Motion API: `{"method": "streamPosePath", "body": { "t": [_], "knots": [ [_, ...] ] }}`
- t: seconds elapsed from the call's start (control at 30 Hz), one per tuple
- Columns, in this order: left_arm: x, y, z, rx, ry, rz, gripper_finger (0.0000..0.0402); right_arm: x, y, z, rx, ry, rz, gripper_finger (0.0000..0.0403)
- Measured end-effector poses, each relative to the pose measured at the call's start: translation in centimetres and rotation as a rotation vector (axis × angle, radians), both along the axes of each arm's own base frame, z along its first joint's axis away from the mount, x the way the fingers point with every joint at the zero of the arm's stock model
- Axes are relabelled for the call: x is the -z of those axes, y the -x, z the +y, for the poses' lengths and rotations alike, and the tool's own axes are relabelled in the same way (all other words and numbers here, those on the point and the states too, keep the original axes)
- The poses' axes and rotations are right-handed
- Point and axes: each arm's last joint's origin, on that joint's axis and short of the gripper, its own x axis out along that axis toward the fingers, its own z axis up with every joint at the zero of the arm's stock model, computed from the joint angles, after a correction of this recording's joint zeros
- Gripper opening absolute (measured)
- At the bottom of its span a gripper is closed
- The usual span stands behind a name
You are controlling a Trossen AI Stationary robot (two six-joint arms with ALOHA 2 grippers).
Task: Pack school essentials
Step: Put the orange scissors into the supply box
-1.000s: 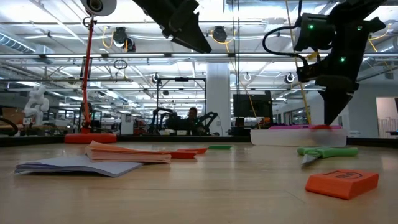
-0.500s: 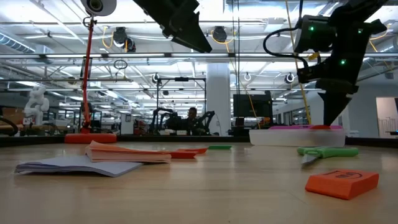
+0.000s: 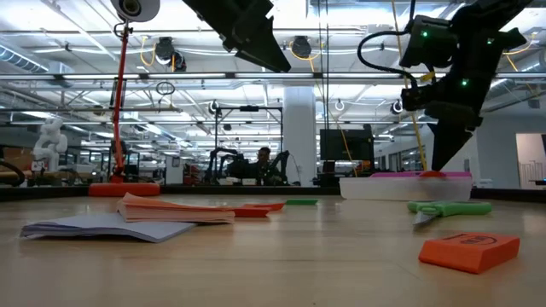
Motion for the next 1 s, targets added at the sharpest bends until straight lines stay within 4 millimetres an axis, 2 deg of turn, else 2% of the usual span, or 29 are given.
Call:
{"method": "streamPosePath", "body": {
  "t": [0.5, 0.73, 1.0],
  "knots": [
    [0.0, 0.0, 0.0, 0.000, 0.000, 0.000, 0.0230, -0.1, -0.4, 0.0, -0.022, -0.011, -0.048, 0.0000],
    [0.0, 0.0, 0.0, 0.000, 0.001, -0.001, 0.0230, 0.9, -0.4, 0.1, -0.051, -0.039, -0.081, 0.0000],
    [-0.1, 0.0, 0.0, -0.002, 0.003, -0.009, 0.0230, 1.1, -0.4, -0.1, -0.044, -0.041, -0.090, 0.0000]
  ]
}}
